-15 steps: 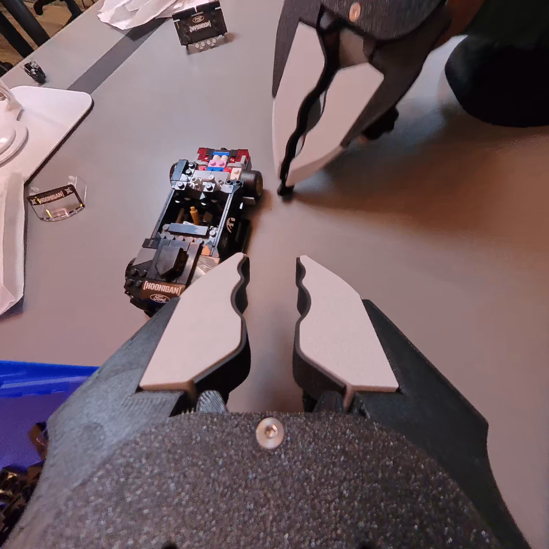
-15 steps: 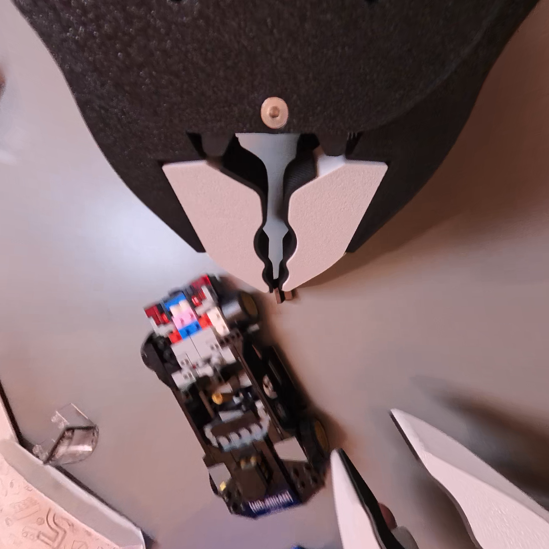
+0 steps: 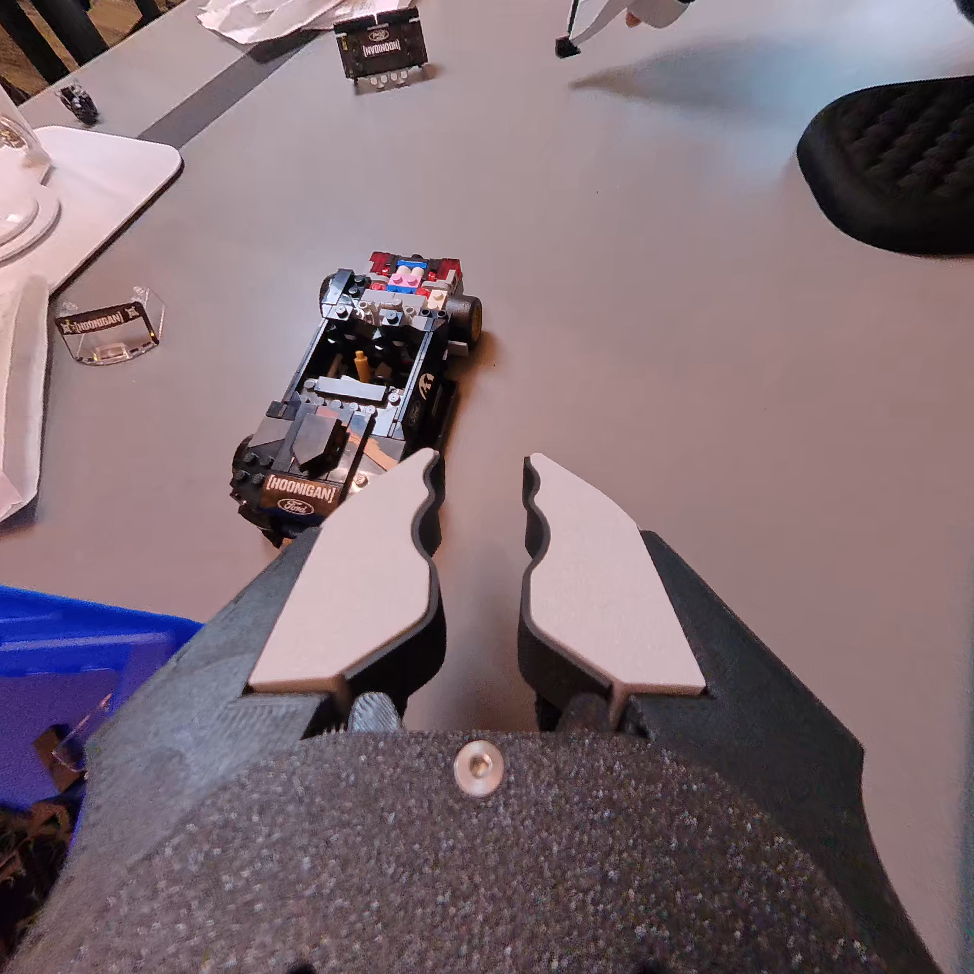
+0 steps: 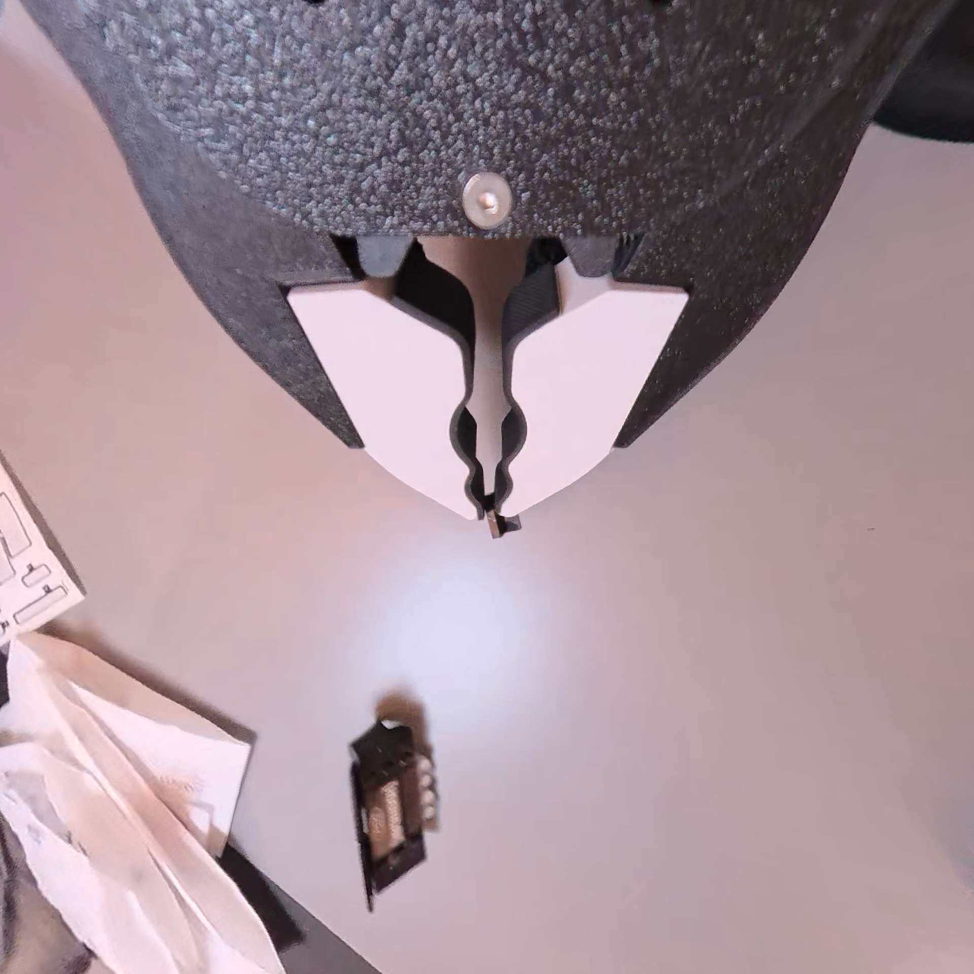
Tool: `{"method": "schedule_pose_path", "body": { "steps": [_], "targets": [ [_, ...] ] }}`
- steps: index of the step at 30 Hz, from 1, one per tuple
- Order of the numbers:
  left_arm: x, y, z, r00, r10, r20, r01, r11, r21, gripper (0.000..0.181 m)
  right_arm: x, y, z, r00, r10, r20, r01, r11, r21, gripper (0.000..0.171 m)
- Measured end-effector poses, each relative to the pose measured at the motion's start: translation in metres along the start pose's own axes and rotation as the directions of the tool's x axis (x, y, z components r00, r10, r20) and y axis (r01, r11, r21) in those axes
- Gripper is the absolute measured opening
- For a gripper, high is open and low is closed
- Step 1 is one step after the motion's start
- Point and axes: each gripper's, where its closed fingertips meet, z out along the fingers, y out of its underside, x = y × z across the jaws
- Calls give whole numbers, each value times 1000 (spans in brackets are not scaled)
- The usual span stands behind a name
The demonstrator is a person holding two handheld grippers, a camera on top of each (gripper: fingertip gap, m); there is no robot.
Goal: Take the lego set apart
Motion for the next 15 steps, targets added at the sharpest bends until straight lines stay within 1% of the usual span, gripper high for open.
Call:
{"method": "schedule_pose_path", "body": {
  "steps": [5,10,15],
  "targets": [
    [0,2,1,1000,-7,-4,7,1000,-5,28,17,2,12,998,58,4,-57,998,-6,4],
    [-1,2,0,1000,-11,-2,11,1000,-3,28,41,7,23,996,71,-51,-74,995,-62,4],
    [-3,3,-1,1000,-29,-6,29,1000,3,27,51,6,30,992,120,-43,-122,992,-35,4]
  ]
}}
